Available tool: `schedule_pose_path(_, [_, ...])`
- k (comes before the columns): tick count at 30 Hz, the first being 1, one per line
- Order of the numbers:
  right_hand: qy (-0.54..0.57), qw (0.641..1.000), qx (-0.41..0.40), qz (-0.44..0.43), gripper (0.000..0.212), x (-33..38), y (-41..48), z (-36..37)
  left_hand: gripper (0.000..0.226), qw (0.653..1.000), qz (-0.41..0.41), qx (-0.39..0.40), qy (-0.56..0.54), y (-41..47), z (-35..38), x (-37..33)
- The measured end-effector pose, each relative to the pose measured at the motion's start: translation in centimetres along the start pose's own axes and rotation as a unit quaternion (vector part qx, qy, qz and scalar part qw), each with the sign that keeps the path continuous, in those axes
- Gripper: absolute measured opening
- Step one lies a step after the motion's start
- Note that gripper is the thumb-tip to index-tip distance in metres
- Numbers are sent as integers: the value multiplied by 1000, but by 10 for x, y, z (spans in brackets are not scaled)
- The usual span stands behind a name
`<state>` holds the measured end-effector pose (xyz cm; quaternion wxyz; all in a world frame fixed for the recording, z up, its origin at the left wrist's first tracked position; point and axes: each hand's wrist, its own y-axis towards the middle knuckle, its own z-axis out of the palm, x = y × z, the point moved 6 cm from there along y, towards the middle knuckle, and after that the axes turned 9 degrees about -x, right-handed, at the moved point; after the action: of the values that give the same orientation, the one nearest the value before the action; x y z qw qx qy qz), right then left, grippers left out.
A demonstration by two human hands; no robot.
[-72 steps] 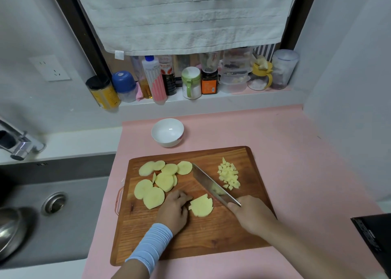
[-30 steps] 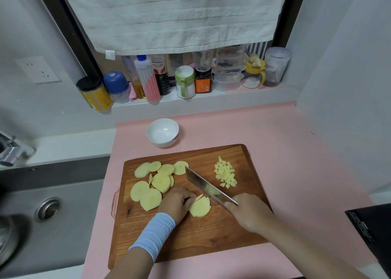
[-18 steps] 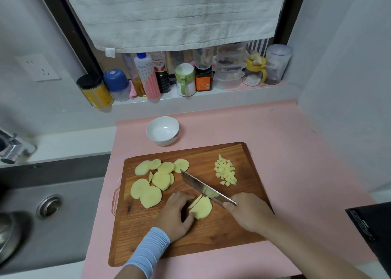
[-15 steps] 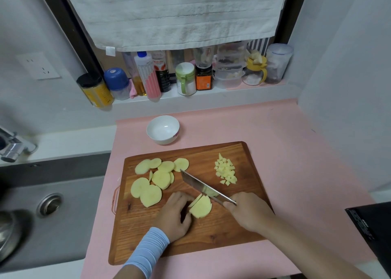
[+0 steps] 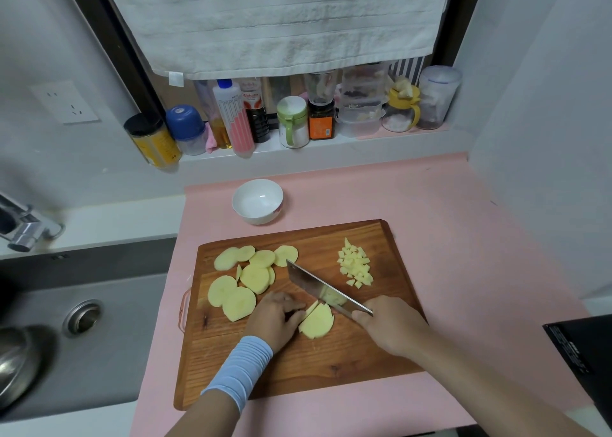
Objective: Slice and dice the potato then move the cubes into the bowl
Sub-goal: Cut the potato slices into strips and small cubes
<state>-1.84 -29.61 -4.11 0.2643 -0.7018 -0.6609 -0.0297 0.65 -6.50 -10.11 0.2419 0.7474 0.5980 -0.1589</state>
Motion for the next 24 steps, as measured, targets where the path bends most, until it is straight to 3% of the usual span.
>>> schedule_pose_path(6, [-16, 1000, -15, -11, 43, 2, -1, -2, 28, 999, -30, 40, 15, 4, 5, -5])
schedule_pose_path(10, [-30, 999, -26, -16, 42, 2, -3, -5, 26, 999, 15, 29, 10, 9, 7, -9])
schedule_pose_path(15, [-16, 999, -38, -17, 38, 0, 0, -10, 17, 1000, 2, 4, -28, 13, 2, -3])
schedule_pose_path(19, [-10, 999, -31, -12, 39, -2, 0, -10, 19, 998, -17, 35, -42, 11, 6, -1])
schedule_pose_path(24, [-17, 1000, -15, -9, 44, 1, -5, -5, 32, 998, 23, -3, -54, -6, 4, -9])
